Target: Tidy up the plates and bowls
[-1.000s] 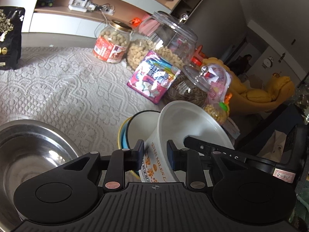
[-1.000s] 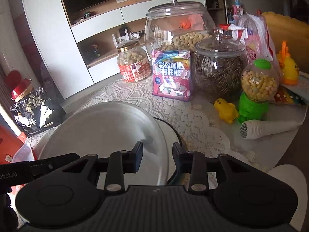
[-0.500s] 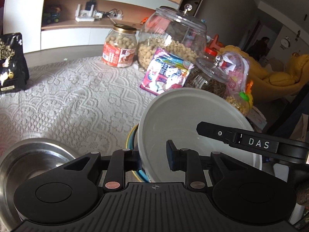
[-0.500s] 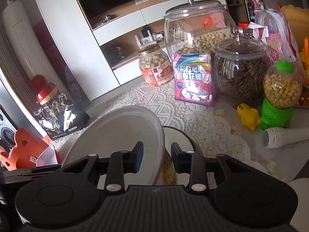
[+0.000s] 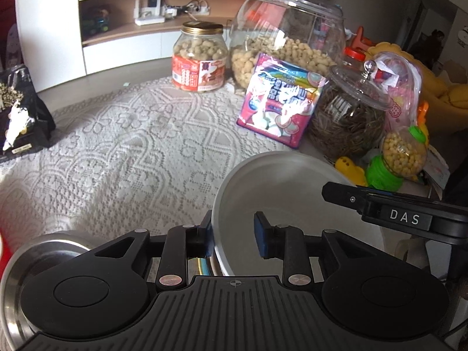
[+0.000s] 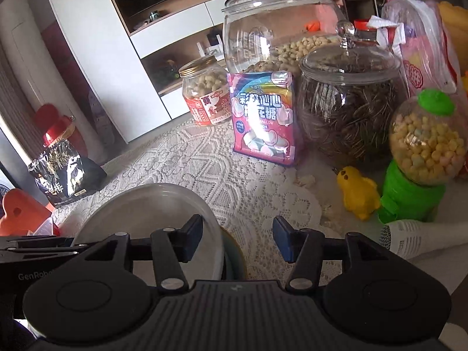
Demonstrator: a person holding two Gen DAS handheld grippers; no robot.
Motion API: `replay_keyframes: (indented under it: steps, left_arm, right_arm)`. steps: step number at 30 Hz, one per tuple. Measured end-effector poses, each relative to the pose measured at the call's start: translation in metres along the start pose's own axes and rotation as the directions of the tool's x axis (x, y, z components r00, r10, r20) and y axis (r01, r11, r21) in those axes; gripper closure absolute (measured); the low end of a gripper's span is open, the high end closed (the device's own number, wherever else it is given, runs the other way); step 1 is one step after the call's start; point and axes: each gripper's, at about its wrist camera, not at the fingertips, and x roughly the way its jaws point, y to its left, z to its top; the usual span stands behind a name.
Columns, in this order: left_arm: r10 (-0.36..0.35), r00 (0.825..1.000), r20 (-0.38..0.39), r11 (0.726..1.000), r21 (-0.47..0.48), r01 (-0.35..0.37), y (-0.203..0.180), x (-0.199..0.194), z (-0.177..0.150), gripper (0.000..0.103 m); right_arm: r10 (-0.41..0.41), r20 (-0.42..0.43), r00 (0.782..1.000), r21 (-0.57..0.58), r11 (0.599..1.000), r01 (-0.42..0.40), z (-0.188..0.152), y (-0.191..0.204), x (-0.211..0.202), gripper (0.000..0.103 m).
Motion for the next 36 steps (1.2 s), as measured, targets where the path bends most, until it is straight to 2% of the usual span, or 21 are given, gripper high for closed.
replay_keyframes:
  steps: [4,6,8,10,13,15,18,21,27,29,30,33,35,36]
  left_arm:
    - [-0.015,1.0,0.011,0.999,-0.043,0.015,0.009,-0.004,-0.002,0.073]
    - [-0.023,0.999,0.047,0.995,-0.098,0.028,0.018,-0.013,-0.005,0.073]
    - [-0.028,0.997,0.077,0.988,-0.15,0.039,0.027,-0.021,-0.011,0.073]
    - [-0.057,0.994,0.088,0.975,-0.21,0.075,0.034,-0.024,-0.019,0.073]
    - [-0.131,0.986,0.101,0.948,-0.277,0.154,0.04,-0.022,-0.033,0.072]
    - [-0.136,0.985,0.107,0.939,-0.303,0.163,0.04,-0.022,-0.039,0.066]
    - [-0.112,0.987,0.118,0.937,-0.319,0.145,0.039,-0.026,-0.045,0.066]
    - [-0.084,0.99,0.11,0.943,-0.312,0.115,0.035,-0.027,-0.047,0.068]
    - [-0.112,0.986,0.122,0.922,-0.357,0.149,0.046,-0.037,-0.048,0.069]
    - [-0.092,0.982,0.165,0.924,-0.354,0.146,0.055,-0.058,-0.049,0.066]
    - [-0.068,0.982,0.178,0.927,-0.352,0.127,0.061,-0.068,-0.05,0.069]
    - [0.109,0.973,0.202,0.932,-0.36,-0.029,0.086,-0.099,-0.059,0.069]
    - [0.217,0.957,0.195,0.903,-0.412,-0.121,0.108,-0.112,-0.07,0.069]
    - [0.26,0.948,0.184,0.878,-0.454,-0.153,0.122,-0.117,-0.075,0.069]
  right_arm:
    - [0.005,0.007,1.0,-0.031,0.999,-0.005,-0.003,0.002,0.004,0.049]
    - [0.007,0.012,1.0,-0.079,0.997,-0.006,-0.008,0.008,0.004,0.049]
    - [0.039,-0.008,0.999,-0.118,0.992,-0.04,-0.015,0.013,0.004,0.048]
    - [0.069,-0.052,0.996,-0.144,0.987,-0.076,-0.023,0.016,0.009,0.046]
    - [0.053,-0.07,0.996,-0.168,0.984,-0.065,-0.035,0.018,0.016,0.045]
    - [0.056,-0.07,0.996,-0.153,0.986,-0.067,-0.04,0.013,0.017,0.045]
    - [0.1,-0.062,0.993,-0.096,0.99,-0.105,-0.039,0.003,0.012,0.045]
    - [0.101,-0.038,0.994,-0.08,0.991,-0.104,-0.038,-0.002,0.005,0.045]
    - [0.139,-0.063,0.988,-0.036,0.989,-0.142,-0.039,-0.007,0.002,0.045]
    - [0.11,-0.029,0.993,-0.055,0.992,-0.112,-0.039,-0.006,-0.006,0.045]
    - [0.091,-0.001,0.996,-0.07,0.993,-0.091,-0.038,-0.004,-0.014,0.045]
    - [0.101,0.086,0.991,-0.138,0.986,-0.089,-0.032,0.013,-0.038,0.045]
    - [0.147,0.11,0.983,-0.155,0.979,-0.13,-0.026,0.027,-0.05,0.044]
    - [0.172,0.123,0.977,-0.157,0.976,-0.152,-0.023,0.037,-0.057,0.043]
